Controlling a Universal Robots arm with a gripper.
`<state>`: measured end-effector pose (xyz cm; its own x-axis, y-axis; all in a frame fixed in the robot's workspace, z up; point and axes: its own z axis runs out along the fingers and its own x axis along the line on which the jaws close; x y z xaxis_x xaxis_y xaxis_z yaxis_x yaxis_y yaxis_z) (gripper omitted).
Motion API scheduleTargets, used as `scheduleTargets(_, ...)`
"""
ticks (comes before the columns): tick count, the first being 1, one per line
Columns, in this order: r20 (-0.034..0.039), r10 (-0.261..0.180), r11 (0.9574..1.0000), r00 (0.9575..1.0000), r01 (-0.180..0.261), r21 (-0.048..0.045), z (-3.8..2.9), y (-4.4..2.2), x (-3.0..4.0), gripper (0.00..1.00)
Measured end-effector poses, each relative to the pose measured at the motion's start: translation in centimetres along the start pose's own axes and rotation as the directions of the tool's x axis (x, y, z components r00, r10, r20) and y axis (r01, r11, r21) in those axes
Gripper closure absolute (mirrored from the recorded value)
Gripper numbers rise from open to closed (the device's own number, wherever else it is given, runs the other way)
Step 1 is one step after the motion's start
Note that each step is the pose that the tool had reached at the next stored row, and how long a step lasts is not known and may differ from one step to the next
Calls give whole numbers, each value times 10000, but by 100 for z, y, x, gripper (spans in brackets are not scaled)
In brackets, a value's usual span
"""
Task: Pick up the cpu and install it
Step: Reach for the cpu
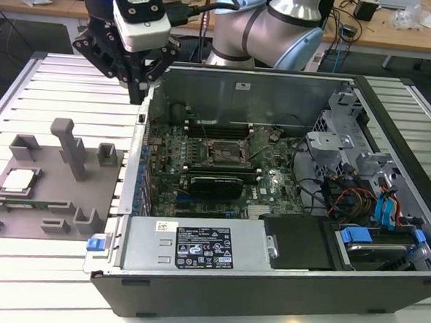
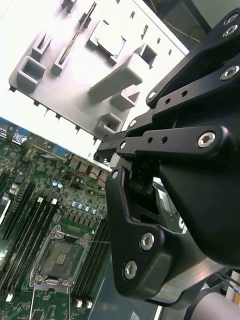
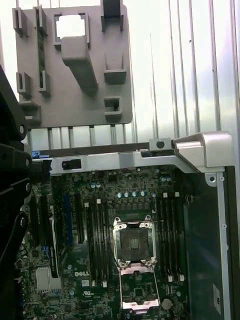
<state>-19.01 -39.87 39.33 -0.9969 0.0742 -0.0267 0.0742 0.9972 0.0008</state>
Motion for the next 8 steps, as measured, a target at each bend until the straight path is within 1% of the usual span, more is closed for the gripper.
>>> scheduleTargets(3, 0, 0, 10000, 10000, 0, 0, -1, -4, 48, 89)
scheduleTargets(4, 0, 0, 10000, 10000, 0, 0, -2, -6, 81, 89)
scheduleTargets(6, 0, 0, 10000, 10000, 0, 0, -3, -9, 117, 89)
scheduleTargets(8, 0, 0, 10000, 10000, 0, 1, -5, -13, 172, 89)
